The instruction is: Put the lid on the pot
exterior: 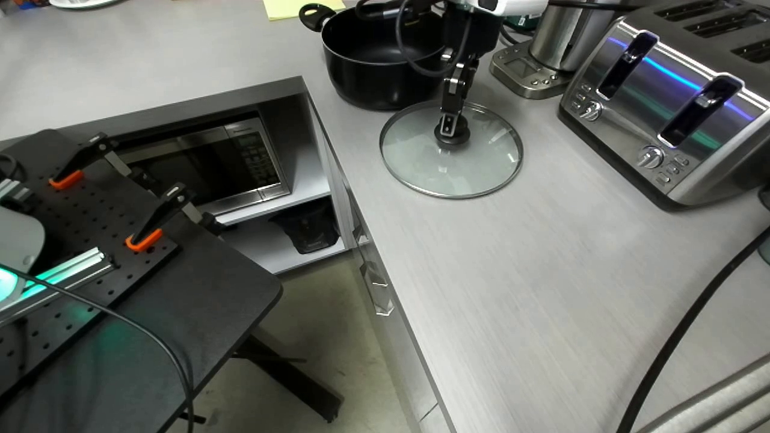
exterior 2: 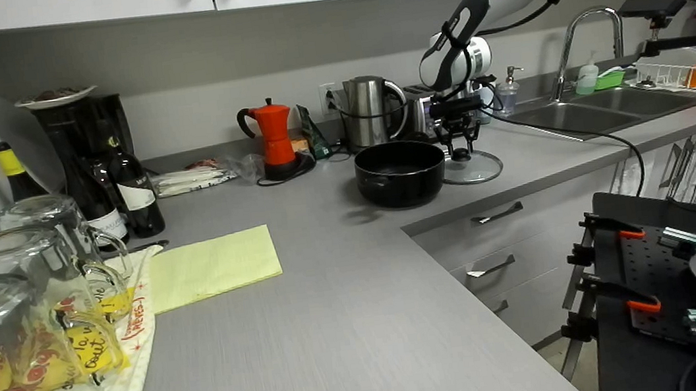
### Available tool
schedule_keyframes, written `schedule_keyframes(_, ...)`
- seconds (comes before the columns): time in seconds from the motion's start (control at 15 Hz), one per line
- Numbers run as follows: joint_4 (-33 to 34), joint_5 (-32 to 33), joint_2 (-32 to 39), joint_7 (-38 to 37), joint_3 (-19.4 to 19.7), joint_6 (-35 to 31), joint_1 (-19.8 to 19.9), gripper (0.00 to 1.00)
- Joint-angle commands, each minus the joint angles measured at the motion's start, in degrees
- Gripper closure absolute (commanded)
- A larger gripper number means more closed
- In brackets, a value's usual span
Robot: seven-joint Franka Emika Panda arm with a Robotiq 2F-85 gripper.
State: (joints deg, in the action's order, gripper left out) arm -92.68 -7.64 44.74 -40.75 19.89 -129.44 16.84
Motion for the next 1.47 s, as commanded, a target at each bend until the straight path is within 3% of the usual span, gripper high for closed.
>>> schedule_keyframes(0.0,-7.2,1.1,-5.7,0.2,0.8,-5.5,-2.6,0.75)
schedule_keyframes(0.4,-16.8,1.1,-11.8,0.8,1.2,-11.7,-4.1,0.75)
schedule_keyframes(0.87,-25.7,0.0,-18.9,2.8,0.8,-12.4,-2.9,0.75)
schedule_keyframes(1.4,-37.1,2.6,-34.6,7.3,0.9,-14.0,-4.3,0.75)
